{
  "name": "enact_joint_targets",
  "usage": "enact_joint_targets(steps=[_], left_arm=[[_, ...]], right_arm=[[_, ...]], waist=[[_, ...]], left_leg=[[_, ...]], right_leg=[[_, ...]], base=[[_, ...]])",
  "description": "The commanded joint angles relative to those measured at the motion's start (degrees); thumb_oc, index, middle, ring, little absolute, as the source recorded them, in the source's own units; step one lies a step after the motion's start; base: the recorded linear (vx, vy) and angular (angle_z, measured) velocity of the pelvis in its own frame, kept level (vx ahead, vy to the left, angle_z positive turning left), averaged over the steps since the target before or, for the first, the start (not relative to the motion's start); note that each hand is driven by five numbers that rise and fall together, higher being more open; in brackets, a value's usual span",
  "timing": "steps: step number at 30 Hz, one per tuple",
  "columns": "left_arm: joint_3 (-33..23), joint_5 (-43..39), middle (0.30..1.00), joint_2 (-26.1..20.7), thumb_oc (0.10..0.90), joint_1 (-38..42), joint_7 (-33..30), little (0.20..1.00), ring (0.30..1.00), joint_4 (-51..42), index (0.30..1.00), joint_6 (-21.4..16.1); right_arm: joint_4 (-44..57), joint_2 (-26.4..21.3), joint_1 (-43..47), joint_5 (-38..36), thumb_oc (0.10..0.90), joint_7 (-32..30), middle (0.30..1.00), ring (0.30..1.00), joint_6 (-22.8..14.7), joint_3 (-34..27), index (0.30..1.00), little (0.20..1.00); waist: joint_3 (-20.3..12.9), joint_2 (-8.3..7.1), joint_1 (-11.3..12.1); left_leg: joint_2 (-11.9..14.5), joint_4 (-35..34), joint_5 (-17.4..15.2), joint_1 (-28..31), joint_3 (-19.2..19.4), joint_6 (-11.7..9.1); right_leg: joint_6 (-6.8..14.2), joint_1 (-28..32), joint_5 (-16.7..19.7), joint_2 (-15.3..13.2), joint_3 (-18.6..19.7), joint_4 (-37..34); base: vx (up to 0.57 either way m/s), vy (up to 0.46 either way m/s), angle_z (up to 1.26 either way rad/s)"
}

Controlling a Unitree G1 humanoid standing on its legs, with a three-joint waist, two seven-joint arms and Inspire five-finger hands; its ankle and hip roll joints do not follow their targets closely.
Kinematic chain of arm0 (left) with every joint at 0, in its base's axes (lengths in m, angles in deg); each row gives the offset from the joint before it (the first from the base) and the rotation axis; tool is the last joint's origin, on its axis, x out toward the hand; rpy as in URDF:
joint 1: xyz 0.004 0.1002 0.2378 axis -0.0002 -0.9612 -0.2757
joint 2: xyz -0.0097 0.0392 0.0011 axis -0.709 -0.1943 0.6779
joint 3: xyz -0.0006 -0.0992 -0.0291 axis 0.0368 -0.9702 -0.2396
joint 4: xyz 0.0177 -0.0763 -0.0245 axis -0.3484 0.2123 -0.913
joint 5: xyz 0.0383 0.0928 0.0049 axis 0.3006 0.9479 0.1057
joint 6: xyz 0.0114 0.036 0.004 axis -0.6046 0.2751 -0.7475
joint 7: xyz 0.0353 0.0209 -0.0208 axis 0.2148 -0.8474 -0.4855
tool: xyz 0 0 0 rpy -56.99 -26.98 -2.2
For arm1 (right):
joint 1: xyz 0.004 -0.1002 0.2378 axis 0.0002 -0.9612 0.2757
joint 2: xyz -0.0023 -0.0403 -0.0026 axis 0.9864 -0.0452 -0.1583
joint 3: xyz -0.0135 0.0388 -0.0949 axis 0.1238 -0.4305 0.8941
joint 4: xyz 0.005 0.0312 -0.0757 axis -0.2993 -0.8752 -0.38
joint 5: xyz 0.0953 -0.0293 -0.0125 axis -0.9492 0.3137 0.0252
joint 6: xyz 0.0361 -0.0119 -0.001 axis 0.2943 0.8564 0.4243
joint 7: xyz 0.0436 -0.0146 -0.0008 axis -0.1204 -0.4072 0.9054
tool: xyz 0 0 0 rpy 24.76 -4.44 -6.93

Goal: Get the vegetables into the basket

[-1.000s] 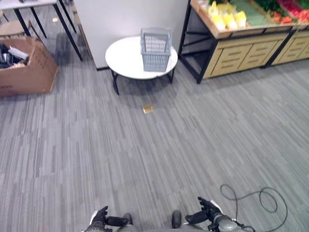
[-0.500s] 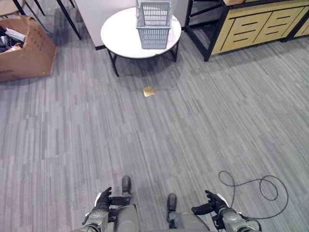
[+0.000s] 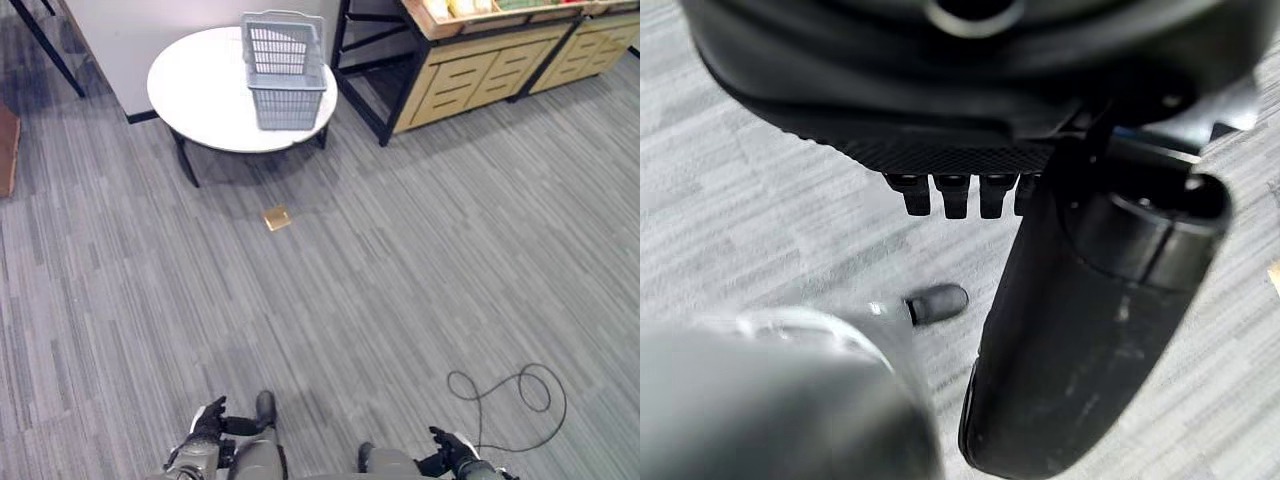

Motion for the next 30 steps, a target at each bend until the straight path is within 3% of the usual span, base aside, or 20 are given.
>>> enact_joint_targets(steps=[1, 2, 5, 7, 8, 11, 14, 16, 18, 19, 20, 22, 23, 24, 25, 26, 27, 28, 30], left_arm=[[-0.33, 0.62, 1.0, 0.42, 0.9, -3.47, 0.18, 1.0, 1.0, -0.97, 1.0, 0.02], [-0.4, 0.31, 1.0, 0.47, 0.9, -3.41, 0.32, 1.0, 1.0, -1.17, 1.0, 0.07], [0.41, -0.54, 1.0, 1.1, 0.9, -2.89, 0.8, 1.0, 1.0, -1.96, 1.0, -0.32], [0.75, -0.43, 1.0, 1.85, 0.9, -2.91, 1.16, 1.0, 1.0, -1.64, 1.0, -0.5], [0.89, 0.7, 1.0, 2.27, 0.9, -3.09, 1.41, 1.0, 1.0, -1.03, 1.0, -0.52], [0.33, 0.75, 1.0, 2.61, 0.9, -3.79, 1.44, 1.0, 1.0, -0.8, 1.0, -0.53], [-0.32, -1.14, 1.0, 3.45, 0.9, -4.75, 1.61, 1.0, 1.0, -1.38, 1.0, -0.83], [-0.44, -2.05, 1.0, 3.58, 0.9, -4.96, 1.62, 1.0, 1.0, -1.78, 1.0, -1.06], [-0.91, -2.99, 1.0, 3.66, 0.9, -5.38, 2.09, 1.0, 1.0, -2.0, 1.0, -1.22], [-0.89, -2.97, 1.0, 3.63, 0.9, -5.34, 1.9, 1.0, 1.0, -2.23, 1.0, -1.37], [-0.33, -2.68, 1.0, 3.8, 0.9, -4.99, 1.86, 1.0, 1.0, -2.32, 1.0, -1.29], [0.05, -2.86, 1.0, 3.68, 0.9, -4.25, 1.72, 1.0, 1.0, -2.68, 1.0, -1.14], [0.05, -2.87, 1.0, 3.69, 0.9, -4.24, 1.72, 1.0, 1.0, -2.68, 1.0, -1.14], [0.21, -2.86, 1.0, 3.53, 0.9, -3.98, 1.59, 1.0, 1.0, -2.93, 1.0, -1.15], [0.91, -2.52, 1.0, 3.44, 0.9, -3.6, 1.11, 1.0, 1.0, -3.27, 1.0, -1.31], [0.92, -2.52, 1.0, 3.44, 0.9, -3.6, 1.11, 1.0, 1.0, -3.27, 1.0, -1.31], [1.3, -2.15, 1.0, 3.39, 0.9, -3.32, 0.46, 1.0, 1.0, -3.38, 1.0, -1.43], [1.31, -2.15, 1.0, 3.39, 0.9, -3.33, 0.46, 1.0, 1.0, -3.39, 1.0, -1.43], [1.9, -2.13, 1.0, 3.43, 0.9, -3.06, -0.08, 1.0, 1.0, -3.48, 1.0, -1.64]], right_arm=[[4.06, 0.17, 1.79, -1.08, 0.9, 0.43, 1.0, 1.0, -1.22, 1.39, 1.0, 1.0], [4.54, 0.03, 2.07, -1.44, 0.9, 0.37, 1.0, 1.0, -1.28, 1.19, 1.0, 1.0], [5.49, -0.27, 2.82, -2.83, 0.9, 0.04, 1.0, 1.0, -1.72, 0.81, 1.0, 1.0], [4.88, -0.52, 3.68, -2.45, 0.9, -0.16, 1.0, 1.0, -1.64, 0.95, 1.0, 1.0], [4.98, -0.74, 3.94, -1.63, 0.9, -0.13, 1.0, 1.0, -1.49, 0.84, 1.0, 1.0], [4.93, -1.01, 3.64, -0.5, 0.9, 0.05, 1.0, 1.0, -1.23, 0.96, 1.0, 1.0], [5.54, -2.14, 3.24, 0.55, 0.9, 0.4, 1.0, 1.0, -1.24, 1.37, 1.0, 1.0], [5.87, -2.46, 3.04, 0.41, 0.9, 0.54, 1.0, 1.0, -1.35, 1.29, 1.0, 1.0], [6.11, -3.23, 2.77, 0.26, 0.9, 0.53, 1.0, 1.0, -1.57, 1.09, 1.0, 1.0], [6.38, -3.56, 2.89, -0.14, 0.9, 0.61, 1.0, 1.0, -1.78, 1.19, 1.0, 1.0], [6.04, -4.25, 3.15, -0.46, 0.9, 0.44, 1.0, 1.0, -1.92, 1.29, 1.0, 1.0], [5.01, -5.31, 3.27, -0.73, 0.9, -0.18, 1.0, 1.0, -1.92, 0.86, 1.0, 1.0], [5.01, -5.32, 3.28, -0.73, 0.9, -0.18, 1.0, 1.0, -1.92, 0.86, 1.0, 1.0], [4.58, -5.49, 3.12, -1.24, 0.9, -0.4, 1.0, 1.0, -1.86, 0.36, 1.0, 1.0], [4.03, -5.58, 2.72, -1.87, 0.9, -0.55, 1.0, 1.0, -1.82, -0.12, 1.0, 1.0], [4.03, -5.58, 2.71, -1.87, 0.9, -0.56, 1.0, 1.0, -1.82, -0.12, 1.0, 1.0], [3.64, -5.5, 2.8, -2.08, 0.9, -0.8, 1.0, 1.0, -1.71, 0.05, 1.0, 1.0], [3.64, -5.5, 2.78, -2.08, 0.9, -0.8, 1.0, 1.0, -1.71, 0.05, 1.0, 1.0], [3.25, -5.0, 2.59, -1.7, 0.9, -1.28, 1.0, 1.0, -1.65, 0.35, 1.0, 1.0]], waist=[[2.62, 1.57, 0.41], [3.25, 1.81, 0.24], [5.26, 2.72, -0.73], [5.65, 2.72, -1.51], [5.37, 2.33, -2.8], [5.02, 2.2, -3.03], [3.66, 3.13, -2.75], [3.36, 3.58, -2.84], [3.0, 4.37, -2.88], [3.05, 4.59, -2.75], [3.78, 4.23, -2.53], [4.54, 4.29, -2.24], [4.56, 4.33, -2.26], [4.92, 4.5, -2.01], [5.19, 4.64, -1.6], [5.21, 4.63, -1.57], [4.87, 4.89, -1.29], [5.01, 4.83, -1.16], [4.58, 5.71, -0.7]], left_leg=[[2.85, 5.26, -2.93, -3.38, -1.13, -2.43], [2.56, 4.9, -3.48, -2.13, -0.86, -2.02], [1.66, 3.65, -4.82, 1.45, -1.24, -2.32], [1.35, 4.09, -6.82, 3.36, -1.92, -3.31], [0.83, 4.77, -8.99, 5.97, -3.19, -4.14], [0.33, 5.65, -11.29, 8.71, -4.56, -4.66], [0.96, 6.32, -12.09, 11.03, -6.06, -6.09], [1.62, 6.71, -11.58, 11.21, -6.45, -6.78], [2.95, 9.96, -8.93, 10.49, -7.29, -8.87], [3.59, 13.14, -6.8, 9.62, -7.79, -10.16], [4.11, 20.81, -3.53, 5.55, -8.38, -11.76], [4.22, 26.04, -0.44, 2.15, -9.41, -12.55], [4.26, 26.12, -0.48, 2.13, -9.45, -12.57], [4.42, 25.51, 0.29, 0.81, -9.45, -12.25], [4.44, 20.06, -1.77, -2.77, -7.75, -10.18], [4.44, 20.08, -1.81, -2.74, -7.72, -10.17], [5.65, 13.43, -2.12, -5.29, -7.21, -9.42], [5.64, 13.29, -2.13, -4.99, -7.06, -9.42], [8.99, 5.76, 3.31, -6.41, -6.51, -10.34]], right_leg=[[1.45, 0.91, 11.55, 0.95, -3.11, -0.94], [1.29, -0.81, 12.22, 0.37, -4.25, 0.22], [0.37, -4.81, 9.3, 0.34, -7.25, -5.09], [1.17, -6.1, 9.72, -0.7, -8.9, -16.78], [3.15, -7.72, 14.37, -1.95, -6.71, -25.11], [4.0, -8.47, 16.46, -2.53, -5.79, -26.9], [3.03, -6.85, 15.36, -1.59, -8.42, -25.33], [2.6, -6.33, 14.62, -1.0, -9.36, -24.86], [1.33, -5.22, 12.89, 0.16, -10.81, -23.99], [0.55, -4.97, 11.88, 0.73, -11.51, -23.44], [-1.22, -3.51, 10.51, 1.35, -12.11, -23.75], [-3.0, -1.53, 8.08, 2.62, -12.7, -23.97], [-3.01, -1.5, 8.06, 2.66, -12.75, -23.97], [-3.42, -0.61, 7.12, 3.13, -12.85, -24.03], [-3.42, 1.17, 5.23, 3.98, -13.04, -24.38], [-3.41, 1.18, 5.21, 3.97, -13.01, -24.36], [-3.03, 1.9, 4.11, 4.24, -12.6, -24.67], [-3.01, 2.04, 4.05, 4.22, -12.47, -24.64], [-2.81, 3.88, 2.49, 5.32, -11.65, -24.64]], base=[[0.15, 0.264, 0.06], [0.23, 0.258, 0.03], [0.29, 0.101, 0.05], [0.4, -0.134, 0.24], [0.4, -0.158, 0.14], [0.41, -0.172, 0.23], [0.36, -0.253, 0.49], [0.22, -0.211, 0.34], [0.21, -0.247, 0.2], [0.25, -0.376, 0.14], [0.24, -0.38, 0.25], [0.23, -0.306, 0.18], [0.18, -0.192, 0.09], [0.27, -0.153, 0.17], [0.27, -0.151, 0.27], [0.37, -0.075, 0.36], [0.16, 0.02, 0.32], [0.34, 0.076, 0.23], [0.34, 0.111, -0.15]])
